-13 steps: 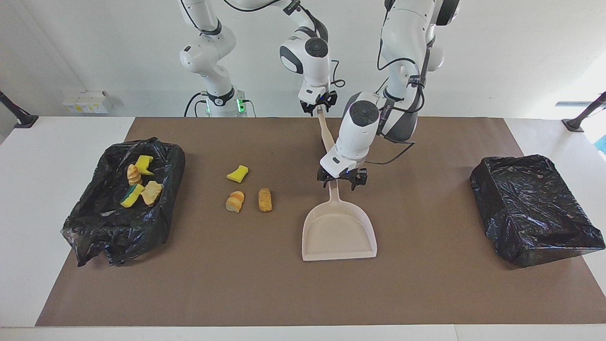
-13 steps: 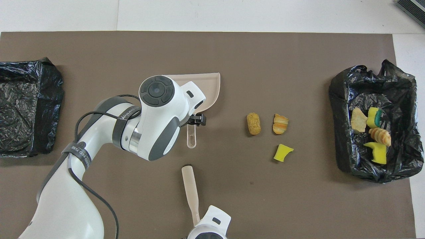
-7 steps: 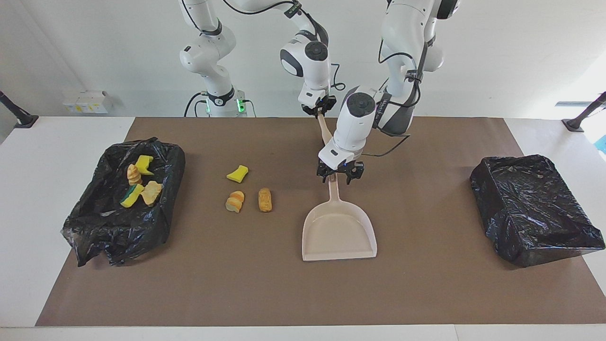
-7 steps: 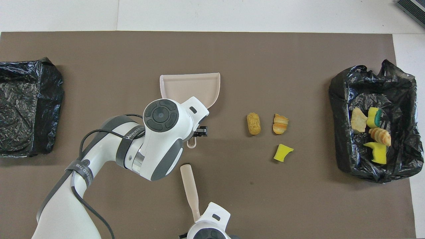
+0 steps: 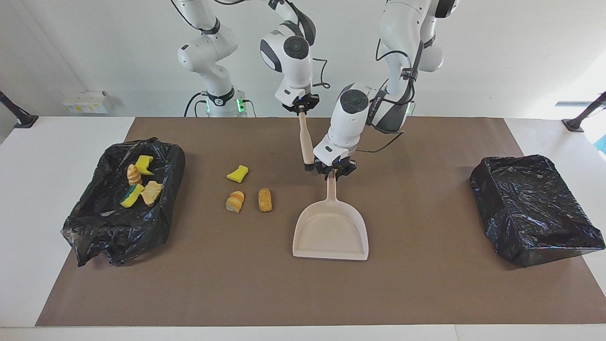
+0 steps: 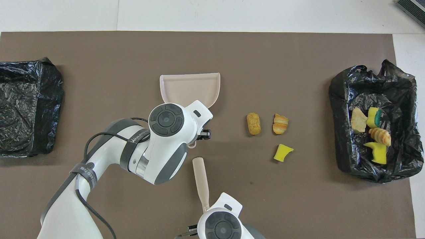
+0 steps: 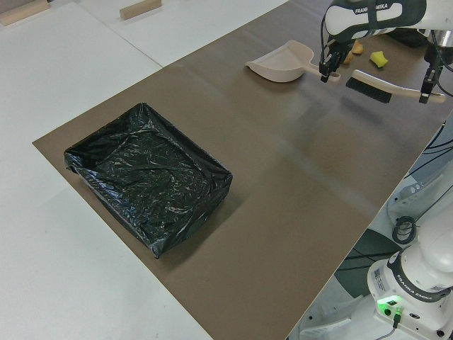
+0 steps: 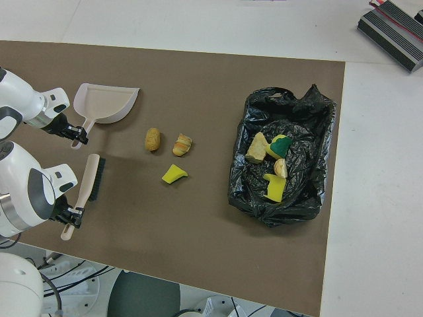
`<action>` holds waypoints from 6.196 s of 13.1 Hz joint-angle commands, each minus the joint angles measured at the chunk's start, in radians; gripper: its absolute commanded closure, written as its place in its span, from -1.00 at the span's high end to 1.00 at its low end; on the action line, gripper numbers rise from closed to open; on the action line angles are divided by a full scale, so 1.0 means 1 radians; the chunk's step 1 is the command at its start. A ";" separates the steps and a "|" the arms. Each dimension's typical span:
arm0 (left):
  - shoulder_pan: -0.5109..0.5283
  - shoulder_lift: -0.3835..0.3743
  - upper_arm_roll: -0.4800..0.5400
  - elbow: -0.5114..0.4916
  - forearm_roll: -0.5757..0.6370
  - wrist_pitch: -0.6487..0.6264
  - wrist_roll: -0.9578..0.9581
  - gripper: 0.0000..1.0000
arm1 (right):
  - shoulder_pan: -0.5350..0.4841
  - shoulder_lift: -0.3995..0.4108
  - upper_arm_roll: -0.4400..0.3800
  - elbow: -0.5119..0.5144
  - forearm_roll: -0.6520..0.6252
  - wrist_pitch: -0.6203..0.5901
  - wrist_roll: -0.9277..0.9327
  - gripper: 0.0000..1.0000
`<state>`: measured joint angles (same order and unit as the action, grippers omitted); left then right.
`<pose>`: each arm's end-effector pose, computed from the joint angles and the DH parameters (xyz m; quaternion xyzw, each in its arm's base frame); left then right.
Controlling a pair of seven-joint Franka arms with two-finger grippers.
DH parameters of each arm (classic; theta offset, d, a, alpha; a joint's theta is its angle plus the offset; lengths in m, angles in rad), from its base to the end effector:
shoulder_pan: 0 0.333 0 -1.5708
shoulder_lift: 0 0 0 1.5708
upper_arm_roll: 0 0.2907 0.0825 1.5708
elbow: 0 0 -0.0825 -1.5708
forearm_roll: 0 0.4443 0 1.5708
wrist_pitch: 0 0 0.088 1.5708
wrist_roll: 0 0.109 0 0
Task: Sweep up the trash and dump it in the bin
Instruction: 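Grasp the dustpan handle with the left gripper while the right gripper reaches the brush, then lift the brush with the right gripper while the left gripper positions the dustpan, then sweep the bread pieces into the dustpan with the right gripper's brush, then sweep the remaining bread piece toward the dustpan with the right gripper's brush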
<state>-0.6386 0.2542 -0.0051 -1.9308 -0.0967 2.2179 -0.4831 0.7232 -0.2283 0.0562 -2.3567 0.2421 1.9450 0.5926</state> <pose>0.5222 -0.3958 0.2991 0.9977 -0.0516 -0.0073 0.0423 0.3465 0.3649 0.3478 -0.9900 -0.0369 0.1345 0.0212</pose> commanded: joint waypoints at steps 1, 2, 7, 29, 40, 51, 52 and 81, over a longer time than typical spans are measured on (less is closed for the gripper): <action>-0.003 -0.032 0.019 -0.028 -0.005 -0.020 0.047 -1.00 | -0.105 -0.086 0.007 -0.019 -0.061 -0.075 -0.029 -1.00; 0.016 -0.035 0.023 -0.022 -0.005 -0.026 0.116 -1.00 | -0.146 -0.091 0.007 -0.019 -0.095 -0.086 -0.065 -1.00; 0.128 -0.038 0.030 0.021 0.003 -0.131 0.549 -1.00 | -0.425 -0.063 0.010 -0.021 -0.324 -0.097 -0.346 -1.00; 0.117 -0.116 0.019 -0.042 0.233 -0.296 1.432 -1.00 | -0.354 0.156 0.017 0.019 0.113 0.057 -0.225 -1.00; 0.114 -0.095 0.017 -0.071 0.232 -0.127 1.575 -1.00 | -0.260 0.184 0.021 0.141 0.464 0.063 -0.145 -1.00; 0.142 -0.096 0.017 -0.085 0.218 -0.129 1.565 -1.00 | -0.268 -0.054 0.019 0.121 -0.018 -0.318 -0.221 -1.00; 0.142 -0.096 0.017 -0.085 0.218 -0.127 1.566 -1.00 | -0.280 -0.060 0.017 0.082 -0.039 -0.314 -0.285 -1.00; 0.249 -0.176 0.031 0.003 0.234 -0.351 1.652 -1.00 | -0.418 0.239 0.021 0.114 0.010 0.057 -0.591 -1.00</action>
<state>-0.3967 0.1376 0.0303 -1.8832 0.0852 1.9067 1.1723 0.2787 0.0295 0.0746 -2.2117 0.1671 1.9773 0.0108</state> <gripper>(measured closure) 0.670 0.736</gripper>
